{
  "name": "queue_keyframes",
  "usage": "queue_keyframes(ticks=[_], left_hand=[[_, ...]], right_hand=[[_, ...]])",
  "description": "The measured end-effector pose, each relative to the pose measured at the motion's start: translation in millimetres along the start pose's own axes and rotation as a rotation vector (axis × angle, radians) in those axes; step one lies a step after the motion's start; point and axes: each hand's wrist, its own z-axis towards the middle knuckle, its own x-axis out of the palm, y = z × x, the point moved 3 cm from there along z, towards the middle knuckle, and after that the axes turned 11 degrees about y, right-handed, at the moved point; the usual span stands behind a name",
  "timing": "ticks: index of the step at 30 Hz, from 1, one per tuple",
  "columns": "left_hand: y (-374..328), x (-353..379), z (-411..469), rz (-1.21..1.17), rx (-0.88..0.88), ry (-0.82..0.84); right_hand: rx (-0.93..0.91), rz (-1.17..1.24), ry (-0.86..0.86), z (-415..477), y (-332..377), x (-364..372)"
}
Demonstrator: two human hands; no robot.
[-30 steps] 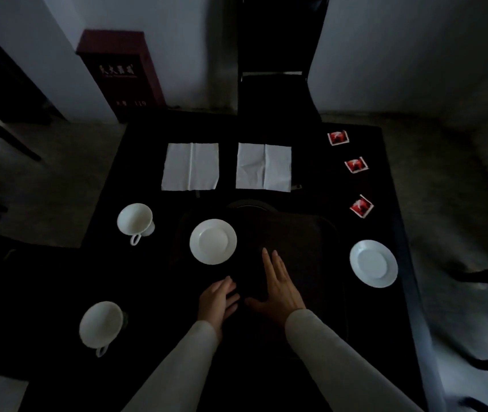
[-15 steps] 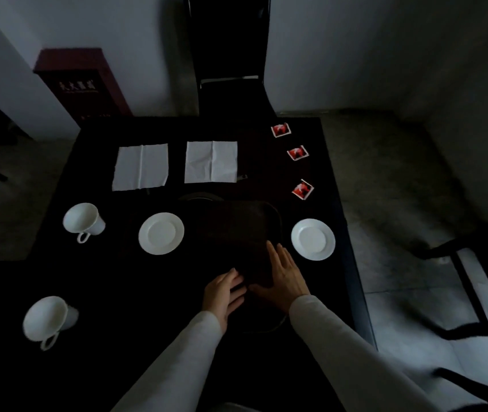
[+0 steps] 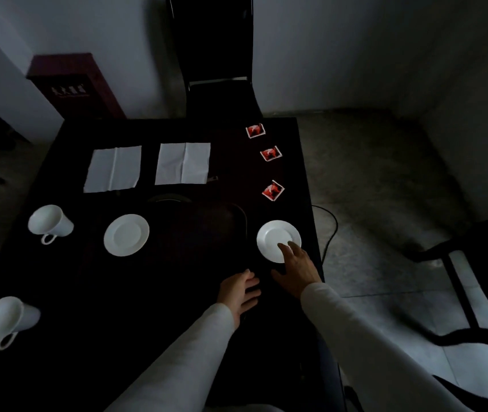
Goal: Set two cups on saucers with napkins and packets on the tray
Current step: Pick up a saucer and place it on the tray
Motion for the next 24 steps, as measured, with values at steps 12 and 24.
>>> queue_keyframes(ticks=[12, 24], left_hand=[[-14, 48, 53, -0.037, -0.094, -0.102], [-33, 37, 94, 0.075, -0.088, -0.114]], right_hand=[[-0.082, -0.088, 0.108, 59, -34, -18], [-0.132, -0.166, 0.118, 97, -43, -25]])
